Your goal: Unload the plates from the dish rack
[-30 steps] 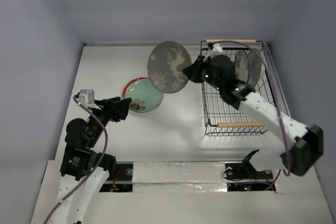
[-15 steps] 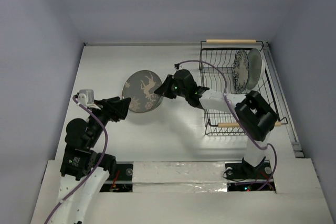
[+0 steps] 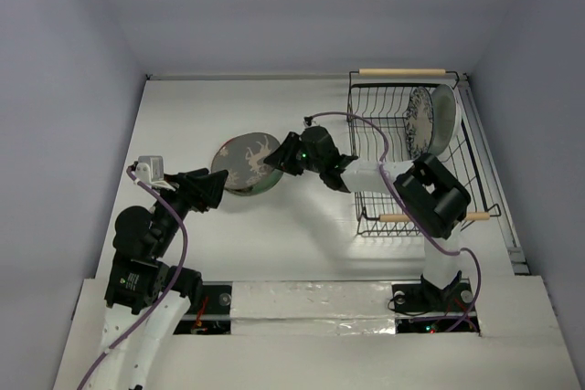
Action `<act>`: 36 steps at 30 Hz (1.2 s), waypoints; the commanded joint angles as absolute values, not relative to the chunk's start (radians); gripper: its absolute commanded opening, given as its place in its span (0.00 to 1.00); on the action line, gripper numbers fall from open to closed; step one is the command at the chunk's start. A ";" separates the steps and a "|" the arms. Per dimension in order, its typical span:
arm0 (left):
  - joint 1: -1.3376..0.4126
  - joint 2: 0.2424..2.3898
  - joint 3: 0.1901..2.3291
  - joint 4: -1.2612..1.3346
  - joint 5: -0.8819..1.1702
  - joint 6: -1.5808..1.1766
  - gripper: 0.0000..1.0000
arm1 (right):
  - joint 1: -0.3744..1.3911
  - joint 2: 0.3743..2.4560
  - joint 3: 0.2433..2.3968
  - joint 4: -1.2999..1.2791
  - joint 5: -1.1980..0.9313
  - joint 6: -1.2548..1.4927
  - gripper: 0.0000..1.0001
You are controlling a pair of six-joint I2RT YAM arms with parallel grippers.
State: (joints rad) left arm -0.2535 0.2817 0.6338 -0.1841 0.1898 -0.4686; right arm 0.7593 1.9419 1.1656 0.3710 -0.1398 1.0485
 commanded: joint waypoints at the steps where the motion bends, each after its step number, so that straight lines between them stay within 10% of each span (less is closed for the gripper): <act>1: -0.249 0.270 0.630 -0.141 0.196 -0.466 0.57 | 0.767 1.908 1.158 0.441 -0.134 1.020 0.47; 10: -0.249 0.268 0.629 -0.146 0.190 -0.466 0.57 | 0.796 1.872 1.207 0.165 -0.012 0.836 0.79; 17: -0.249 0.268 0.630 -0.144 0.189 -0.466 0.57 | 0.814 1.790 1.236 -0.007 0.121 0.710 0.83; 21: -0.249 0.267 0.629 -0.144 0.190 -0.466 0.57 | 0.815 1.714 1.239 -0.119 0.192 0.641 0.76; 26: -0.249 0.264 0.629 -0.144 0.190 -0.466 0.55 | 0.804 1.528 1.189 -0.245 0.479 0.577 0.01; 33: -0.249 0.261 0.627 -0.141 0.198 -0.466 0.28 | 0.565 1.266 1.128 -0.387 0.701 0.479 0.00; 36: -0.249 0.259 0.627 -0.141 0.195 -0.466 0.22 | 0.430 1.241 1.109 -0.393 0.707 0.433 0.17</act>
State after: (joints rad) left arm -0.2535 0.2741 0.6338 -0.1841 0.1902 -0.4690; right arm 0.5213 1.2396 1.1492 -0.3141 0.6041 0.5102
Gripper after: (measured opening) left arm 0.232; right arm 0.113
